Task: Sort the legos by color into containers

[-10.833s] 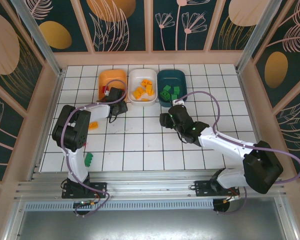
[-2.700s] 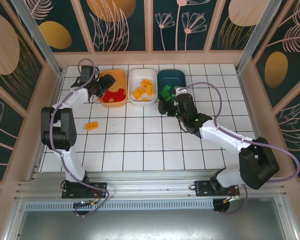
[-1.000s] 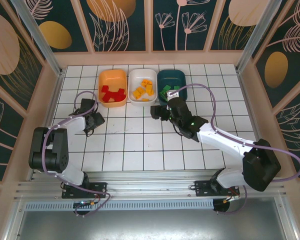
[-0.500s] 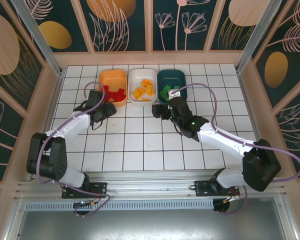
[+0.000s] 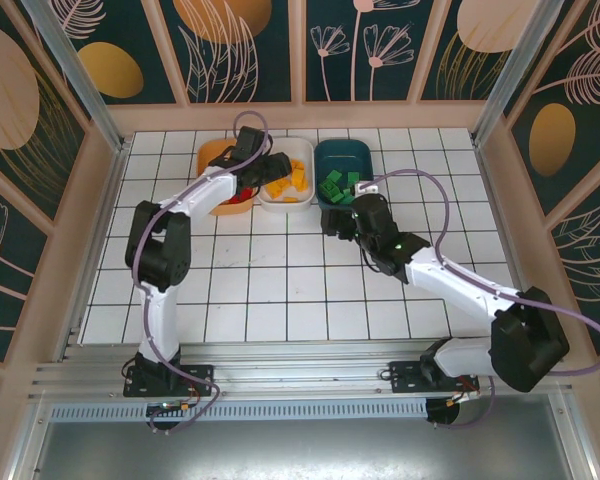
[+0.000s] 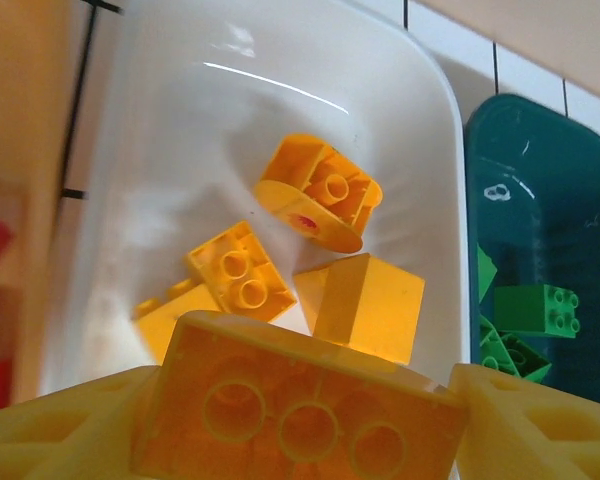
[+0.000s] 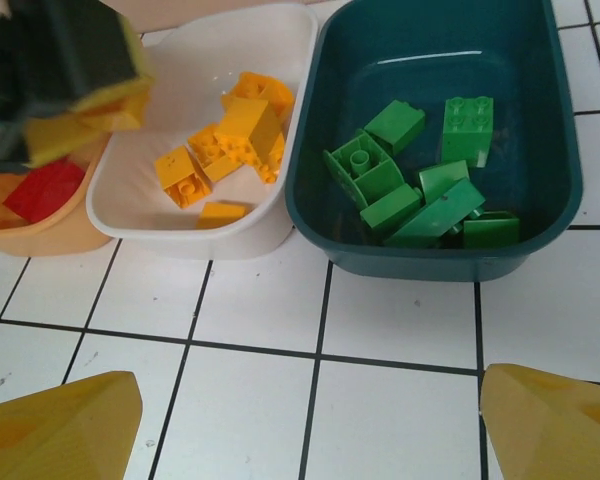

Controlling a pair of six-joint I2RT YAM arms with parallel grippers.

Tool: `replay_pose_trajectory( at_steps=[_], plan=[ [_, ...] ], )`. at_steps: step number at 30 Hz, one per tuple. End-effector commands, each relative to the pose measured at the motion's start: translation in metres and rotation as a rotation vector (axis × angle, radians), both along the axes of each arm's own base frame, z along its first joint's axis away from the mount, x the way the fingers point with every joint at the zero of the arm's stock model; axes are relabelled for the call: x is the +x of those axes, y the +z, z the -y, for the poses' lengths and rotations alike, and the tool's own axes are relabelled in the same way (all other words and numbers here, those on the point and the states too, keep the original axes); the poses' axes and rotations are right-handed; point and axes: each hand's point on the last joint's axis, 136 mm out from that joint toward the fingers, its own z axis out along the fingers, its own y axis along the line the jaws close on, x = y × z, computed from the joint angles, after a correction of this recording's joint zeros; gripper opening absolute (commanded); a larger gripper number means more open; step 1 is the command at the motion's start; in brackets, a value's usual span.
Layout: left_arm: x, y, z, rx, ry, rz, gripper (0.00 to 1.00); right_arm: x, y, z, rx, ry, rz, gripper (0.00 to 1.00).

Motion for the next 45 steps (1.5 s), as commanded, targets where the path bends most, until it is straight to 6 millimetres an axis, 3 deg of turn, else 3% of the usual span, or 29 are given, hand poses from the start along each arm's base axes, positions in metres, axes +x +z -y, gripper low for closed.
replay_pose_trajectory(
  at_steps=[1, 4, 5, 8, 11, 14, 16, 19, 22, 26, 27, 28, 29, 31, 34, 37, 42, 45],
  plan=[
    [0.011, 0.003, 0.01, -0.002, -0.054, 0.004, 0.79, -0.004, 0.016, 0.017, -0.009, -0.056, 0.021, 0.9],
    [0.02, 0.024, 0.019, -0.009, -0.089, 0.055, 0.87, -0.009, 0.019, 0.024, -0.008, -0.07, 0.025, 0.92],
    [0.021, 0.039, 0.019, -0.01, -0.095, 0.089, 0.97, -0.01, 0.02, 0.025, -0.005, -0.073, 0.026, 0.93],
    [0.019, 0.083, 0.016, -0.018, -0.099, 0.184, 0.99, -0.013, 0.023, 0.024, 0.014, -0.069, 0.034, 0.93],
    [0.002, 0.121, 0.015, -0.065, -0.12, 0.265, 0.98, -0.016, 0.031, 0.018, 0.031, -0.043, 0.06, 0.93],
    [-0.028, 0.153, 0.003, -0.088, -0.1, 0.372, 0.99, -0.023, 0.055, 0.006, 0.062, 0.004, 0.133, 0.93],
    [-0.059, 0.158, -0.008, -0.068, -0.056, 0.426, 0.99, -0.029, 0.076, -0.003, 0.092, 0.046, 0.205, 0.94],
    [-0.103, 0.154, -0.009, -0.063, 0.012, 0.523, 0.99, -0.041, 0.103, -0.023, 0.135, 0.158, 0.327, 0.99],
    [-0.135, 0.136, -0.003, -0.086, 0.044, 0.568, 0.99, -0.046, 0.099, -0.043, 0.292, 0.217, 0.333, 0.99],
    [-0.143, 0.108, 0.02, -0.057, -0.103, 0.502, 0.98, -0.034, 0.07, -0.07, 0.244, 0.279, 0.285, 0.99],
    [-0.144, 0.095, 0.028, 0.002, -0.173, 0.468, 0.98, -0.026, 0.063, -0.071, 0.214, 0.251, 0.253, 0.99],
    [-0.142, 0.098, 0.04, 0.039, -0.254, 0.471, 0.99, -0.021, 0.059, -0.07, 0.193, 0.23, 0.237, 0.99],
    [-0.141, 0.088, 0.047, 0.083, -0.307, 0.426, 0.98, -0.018, 0.057, -0.07, 0.179, 0.22, 0.238, 0.99],
    [-0.14, 0.075, 0.062, 0.106, -0.4, 0.364, 0.99, -0.017, 0.061, -0.068, 0.177, 0.216, 0.281, 0.99],
    [-0.152, 0.073, 0.089, -0.024, -0.525, 0.407, 0.98, -0.011, 0.072, -0.047, 0.175, 0.127, 0.351, 0.99],
    [-0.162, 0.091, 0.084, -0.071, -0.534, 0.544, 0.98, -0.005, 0.083, -0.013, 0.19, 0.037, 0.395, 0.99],
    [-0.183, 0.127, 0.045, 0.081, -0.508, 0.746, 0.99, 0.003, 0.087, 0.057, 0.163, -0.042, 0.402, 0.99],
    [-0.199, 0.158, 0.016, 0.125, -0.434, 0.872, 0.99, -0.01, 0.094, 0.113, 0.043, -0.172, 0.478, 0.99]
  ],
)
